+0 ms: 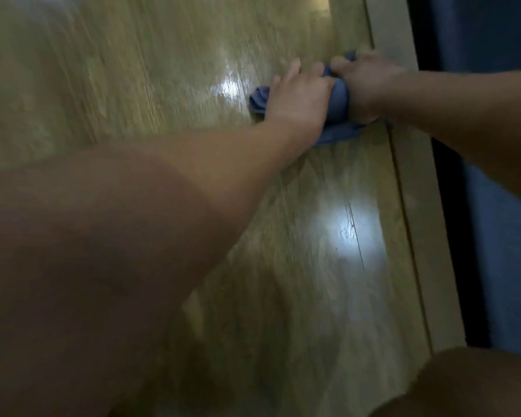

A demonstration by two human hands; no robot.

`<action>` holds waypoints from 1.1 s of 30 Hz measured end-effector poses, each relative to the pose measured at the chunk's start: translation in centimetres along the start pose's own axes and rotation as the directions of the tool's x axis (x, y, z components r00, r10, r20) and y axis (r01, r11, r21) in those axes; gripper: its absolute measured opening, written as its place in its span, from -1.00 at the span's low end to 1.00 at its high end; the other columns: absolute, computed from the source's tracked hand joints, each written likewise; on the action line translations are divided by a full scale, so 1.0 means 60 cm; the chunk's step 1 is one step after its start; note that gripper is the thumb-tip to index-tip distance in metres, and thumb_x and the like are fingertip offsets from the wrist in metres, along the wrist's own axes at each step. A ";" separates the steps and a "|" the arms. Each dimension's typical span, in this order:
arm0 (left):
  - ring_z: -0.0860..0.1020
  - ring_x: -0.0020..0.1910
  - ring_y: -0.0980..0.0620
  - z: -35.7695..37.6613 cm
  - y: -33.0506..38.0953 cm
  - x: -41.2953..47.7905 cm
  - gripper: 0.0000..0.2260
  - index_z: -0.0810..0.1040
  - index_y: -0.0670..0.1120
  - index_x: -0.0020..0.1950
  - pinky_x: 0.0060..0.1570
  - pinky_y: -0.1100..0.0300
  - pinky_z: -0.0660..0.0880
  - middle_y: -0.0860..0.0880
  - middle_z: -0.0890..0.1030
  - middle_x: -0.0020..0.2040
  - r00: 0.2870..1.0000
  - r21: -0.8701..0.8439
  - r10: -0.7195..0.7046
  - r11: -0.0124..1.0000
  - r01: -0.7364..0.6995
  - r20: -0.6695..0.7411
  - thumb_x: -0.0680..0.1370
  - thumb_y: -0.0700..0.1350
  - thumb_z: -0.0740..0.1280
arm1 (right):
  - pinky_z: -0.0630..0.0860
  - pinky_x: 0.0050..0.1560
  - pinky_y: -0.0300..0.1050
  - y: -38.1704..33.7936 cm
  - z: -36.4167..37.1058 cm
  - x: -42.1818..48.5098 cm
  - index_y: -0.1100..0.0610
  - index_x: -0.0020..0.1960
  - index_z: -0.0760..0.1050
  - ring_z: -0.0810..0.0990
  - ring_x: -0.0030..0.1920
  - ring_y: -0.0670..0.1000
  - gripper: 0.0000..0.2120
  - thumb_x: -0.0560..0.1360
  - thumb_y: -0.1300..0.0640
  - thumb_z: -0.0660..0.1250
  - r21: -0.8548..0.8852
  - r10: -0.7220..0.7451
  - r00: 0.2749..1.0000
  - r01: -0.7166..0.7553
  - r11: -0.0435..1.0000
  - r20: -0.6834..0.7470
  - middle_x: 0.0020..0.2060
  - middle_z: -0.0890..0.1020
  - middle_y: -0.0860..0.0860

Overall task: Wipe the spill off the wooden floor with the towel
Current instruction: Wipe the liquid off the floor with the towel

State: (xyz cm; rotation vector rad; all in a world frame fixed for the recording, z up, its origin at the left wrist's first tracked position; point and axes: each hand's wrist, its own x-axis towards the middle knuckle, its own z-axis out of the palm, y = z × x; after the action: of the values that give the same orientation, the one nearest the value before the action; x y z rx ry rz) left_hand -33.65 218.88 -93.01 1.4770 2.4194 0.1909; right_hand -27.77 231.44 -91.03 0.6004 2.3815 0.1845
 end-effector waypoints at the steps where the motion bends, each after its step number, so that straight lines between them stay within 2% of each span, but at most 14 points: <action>1: 0.37 0.30 -0.16 0.000 0.003 0.012 -0.80 0.49 0.01 0.13 0.20 -0.03 0.35 -0.07 0.52 0.22 1.000 0.021 -0.011 1.000 0.011 -0.010 0.58 -0.22 0.19 | 0.46 0.08 0.06 0.002 -0.002 0.003 0.16 0.44 0.25 0.37 0.35 0.31 -0.32 0.42 0.30 0.48 -0.022 -0.009 0.998 0.007 1.000 -0.055 0.33 0.38 0.28; 3: 0.43 0.25 -0.18 -0.003 0.016 0.018 -0.81 0.46 0.01 0.07 0.23 -0.01 0.35 -0.10 0.57 0.16 0.999 0.081 0.001 0.997 0.001 -0.034 0.58 -0.23 0.16 | 0.48 0.08 0.12 0.006 0.007 -0.002 0.15 0.44 0.28 0.40 0.34 0.30 -0.33 0.41 0.27 0.48 0.018 0.011 0.982 -0.008 1.000 -0.189 0.30 0.43 0.27; 5: 0.42 0.27 -0.19 -0.002 0.034 -0.005 -0.77 0.47 -0.07 0.21 0.10 0.00 0.34 -0.12 0.56 0.18 0.999 0.138 -0.018 0.990 0.024 -0.040 0.60 -0.23 0.14 | 0.49 0.11 0.19 0.008 0.023 -0.021 0.12 0.36 0.34 0.45 0.27 0.31 -0.37 0.35 0.18 0.50 0.087 0.051 0.946 -0.024 0.996 -0.321 0.25 0.45 0.25; 8: 0.42 0.24 -0.18 0.036 0.065 -0.097 -0.63 0.39 -0.12 0.34 0.11 -0.02 0.36 -0.14 0.51 0.24 0.983 0.136 -0.146 0.978 0.160 -0.108 0.60 0.04 0.23 | 0.49 0.00 0.18 0.002 0.070 -0.051 0.10 0.18 0.41 0.51 0.08 0.33 -0.56 0.36 0.11 0.47 0.130 -0.042 0.853 0.128 0.983 -0.521 0.09 0.50 0.25; 10: 0.46 0.16 -0.18 0.071 0.094 -0.177 -0.52 0.42 -0.14 0.33 0.13 -0.04 0.39 -0.16 0.52 0.24 0.978 0.046 -0.150 0.986 0.158 -0.144 0.55 0.16 0.28 | 0.46 -0.09 0.15 -0.017 0.131 -0.115 0.09 0.10 0.45 0.51 -0.02 0.31 -0.70 0.40 0.10 0.39 0.259 -0.002 0.791 0.203 0.944 -0.612 -0.02 0.52 0.24; 13: 0.47 0.22 -0.21 0.100 0.123 -0.293 -0.58 0.43 -0.16 0.39 0.24 -0.07 0.40 -0.19 0.45 0.42 0.998 -0.007 -0.027 1.000 0.026 -0.049 0.53 -0.14 0.27 | 0.36 -0.14 0.10 -0.063 0.226 -0.280 0.09 0.13 0.48 0.47 -0.06 0.28 -0.60 0.28 0.16 0.32 0.395 0.055 0.846 0.190 0.899 -0.531 -0.02 0.50 0.19; 15: 0.44 0.25 -0.22 0.087 0.137 -0.316 -0.60 0.43 -0.16 0.38 0.24 -0.06 0.37 -0.18 0.44 0.42 0.998 -0.072 -0.045 0.996 0.047 0.039 0.53 -0.23 0.23 | 0.36 -0.14 0.08 -0.068 0.230 -0.312 0.09 0.12 0.47 0.46 -0.04 0.27 -0.57 0.26 0.16 0.38 0.354 -0.004 0.906 0.168 0.920 -0.422 -0.03 0.47 0.17; 17: 0.40 0.24 -0.15 0.069 0.142 -0.280 -0.72 0.40 -0.09 0.31 0.02 0.01 0.36 -0.09 0.46 0.31 0.999 -0.010 -0.031 0.999 0.032 0.044 0.59 -0.15 0.23 | 0.35 -0.08 0.06 -0.045 0.193 -0.262 0.06 0.15 0.41 0.46 0.07 0.25 -0.57 0.33 0.12 0.45 0.221 -0.106 0.938 0.186 0.957 -0.330 0.03 0.45 0.16; 19: 0.40 0.28 -0.10 0.048 0.133 -0.198 -0.74 0.40 -0.05 0.29 -0.10 0.04 0.33 -0.04 0.46 0.26 0.996 0.077 -0.084 0.994 0.082 0.028 0.61 -0.08 0.27 | 0.36 0.04 0.05 -0.013 0.147 -0.174 0.05 0.25 0.37 0.44 0.23 0.25 -0.57 0.44 0.08 0.43 0.102 -0.151 0.925 0.198 0.975 -0.348 0.16 0.43 0.19; 22: 0.44 0.35 -0.10 0.006 0.106 -0.085 -0.70 0.43 -0.07 0.36 0.15 0.05 0.39 -0.08 0.49 0.35 0.983 0.069 -0.184 0.981 0.183 0.009 0.63 -0.13 0.24 | 0.42 0.31 0.12 0.013 0.089 -0.048 0.09 0.39 0.37 0.41 0.37 0.26 -0.49 0.48 0.12 0.41 0.107 -0.155 0.934 0.199 0.974 -0.322 0.33 0.41 0.25; 25: 0.46 0.33 -0.14 -0.001 0.100 -0.073 -0.69 0.45 -0.08 0.32 0.20 0.04 0.36 -0.12 0.52 0.32 0.989 0.186 -0.142 0.974 0.132 0.039 0.59 -0.07 0.30 | 0.49 0.22 0.20 0.005 0.078 -0.060 0.16 0.38 0.35 0.44 0.32 0.34 -0.43 0.42 0.18 0.43 0.184 -0.029 0.945 0.093 0.979 -0.325 0.30 0.43 0.30; 28: 0.44 0.22 -0.17 0.033 0.090 -0.176 -0.58 0.42 -0.11 0.32 0.16 0.08 0.25 -0.15 0.53 0.23 0.999 0.259 0.037 0.965 -0.032 -0.014 0.54 0.06 0.33 | 0.49 0.10 0.13 -0.027 0.146 -0.180 0.17 0.30 0.39 0.49 0.19 0.33 -0.51 0.41 0.16 0.42 0.338 0.123 0.911 0.018 0.941 -0.393 0.19 0.46 0.29; 31: 0.51 -0.08 -0.18 0.085 0.079 -0.345 -0.59 0.55 -0.16 0.21 -0.02 0.04 0.34 -0.13 0.58 0.01 0.990 0.090 0.140 0.986 -0.138 -0.020 0.39 -0.06 0.39 | 0.47 -0.17 0.08 -0.089 0.233 -0.327 0.19 0.09 0.46 0.51 -0.12 0.29 -0.48 0.16 0.17 0.49 0.363 -0.068 0.899 0.242 0.900 -0.432 -0.09 0.49 0.24; 33: 0.50 -0.11 -0.19 0.114 0.066 -0.390 -0.65 0.55 -0.18 0.20 -0.06 -0.08 0.44 -0.14 0.58 0.00 0.979 0.069 0.201 0.977 -0.200 -0.015 0.43 -0.11 0.35 | 0.42 -0.25 0.05 -0.093 0.259 -0.354 0.18 0.01 0.47 0.47 -0.20 0.24 -0.52 0.11 0.19 0.47 0.321 -0.220 0.869 0.383 0.866 -0.444 -0.16 0.46 0.19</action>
State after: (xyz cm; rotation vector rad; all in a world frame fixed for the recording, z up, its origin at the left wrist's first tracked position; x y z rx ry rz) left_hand -18.12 199.69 -94.14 1.7588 2.3117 0.1708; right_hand -5.59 216.22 -92.36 0.3719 2.9019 -0.3738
